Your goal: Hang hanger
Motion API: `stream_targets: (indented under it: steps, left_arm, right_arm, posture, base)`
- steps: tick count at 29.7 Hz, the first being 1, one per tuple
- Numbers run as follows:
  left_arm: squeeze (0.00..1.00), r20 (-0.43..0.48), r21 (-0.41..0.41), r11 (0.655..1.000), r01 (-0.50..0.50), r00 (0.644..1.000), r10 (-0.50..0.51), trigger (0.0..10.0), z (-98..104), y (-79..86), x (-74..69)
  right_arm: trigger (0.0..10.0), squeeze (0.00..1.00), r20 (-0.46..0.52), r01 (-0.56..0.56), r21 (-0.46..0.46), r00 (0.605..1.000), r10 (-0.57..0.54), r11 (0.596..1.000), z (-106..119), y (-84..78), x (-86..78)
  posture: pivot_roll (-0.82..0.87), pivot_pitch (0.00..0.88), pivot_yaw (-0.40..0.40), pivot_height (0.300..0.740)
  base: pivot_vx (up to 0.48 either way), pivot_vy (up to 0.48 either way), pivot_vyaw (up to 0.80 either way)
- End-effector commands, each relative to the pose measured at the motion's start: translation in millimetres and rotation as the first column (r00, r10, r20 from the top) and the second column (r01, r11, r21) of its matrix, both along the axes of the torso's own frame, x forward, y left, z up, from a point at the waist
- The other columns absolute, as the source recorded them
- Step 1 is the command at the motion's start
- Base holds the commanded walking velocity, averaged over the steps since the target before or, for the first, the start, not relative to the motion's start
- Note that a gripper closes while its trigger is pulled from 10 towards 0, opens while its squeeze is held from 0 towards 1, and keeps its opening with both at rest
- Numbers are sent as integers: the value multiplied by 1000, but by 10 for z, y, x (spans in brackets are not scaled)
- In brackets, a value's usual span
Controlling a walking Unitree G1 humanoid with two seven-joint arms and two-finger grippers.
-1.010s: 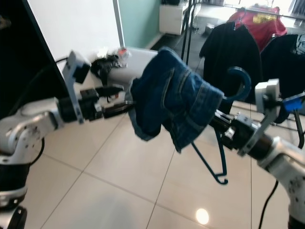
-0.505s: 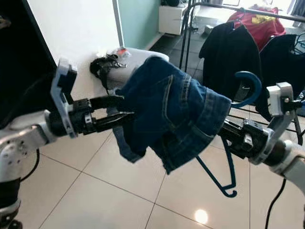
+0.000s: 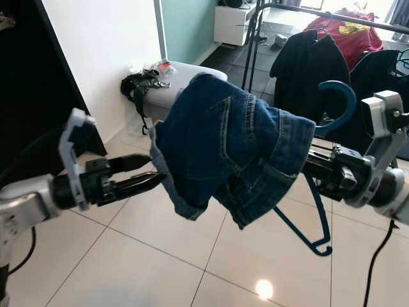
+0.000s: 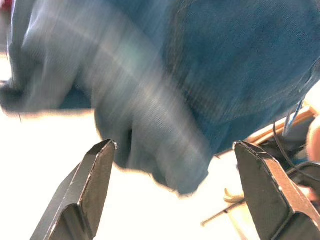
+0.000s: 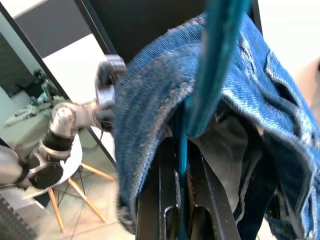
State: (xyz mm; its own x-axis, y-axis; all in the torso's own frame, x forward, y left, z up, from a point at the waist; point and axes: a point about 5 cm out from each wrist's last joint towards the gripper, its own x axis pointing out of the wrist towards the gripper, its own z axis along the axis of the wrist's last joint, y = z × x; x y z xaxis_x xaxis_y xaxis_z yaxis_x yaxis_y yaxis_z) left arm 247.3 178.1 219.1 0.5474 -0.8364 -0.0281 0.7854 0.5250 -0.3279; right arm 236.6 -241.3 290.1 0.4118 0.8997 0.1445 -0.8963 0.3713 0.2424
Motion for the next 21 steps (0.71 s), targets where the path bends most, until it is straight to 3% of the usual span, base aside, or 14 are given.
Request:
stream_targets:
  steps: [1, 9, 12, 21]
  left_arm:
    - [0, -53, -39, 999, 6, 999, -8, 10000, -70, -49, -65]
    - [0, -127, -82, 996, 14, 992, -25, 10000, -238, -136, -147]
    - [0, -108, -172, 985, 28, 993, -47, 10000, -158, -225, -161]
    - [0, -33, -340, 939, 53, 997, -68, 10000, 14, -466, -130]
  right_arm:
    - [10000, 0, 81, -44, 24, 996, 42, 999, 178, -12, -57]
    - [10000, 0, 107, -72, 1, 992, 71, 997, 274, 6, -50]
    - [10000, 0, 107, -77, 0, 991, 76, 997, 275, 21, -45]
    - [10000, 0, 108, -89, 10, 990, 87, 996, 258, 80, -12]
  posture:
    - [-29, 114, -34, 740]
    - [-31, 113, -32, 740]
    - [-31, 111, -33, 740]
    - [-29, 109, -36, 740]
  base:
    - [0, 0, 0]
    - [0, 0, 0]
    - [0, 0, 0]
    - [0, 0, 0]
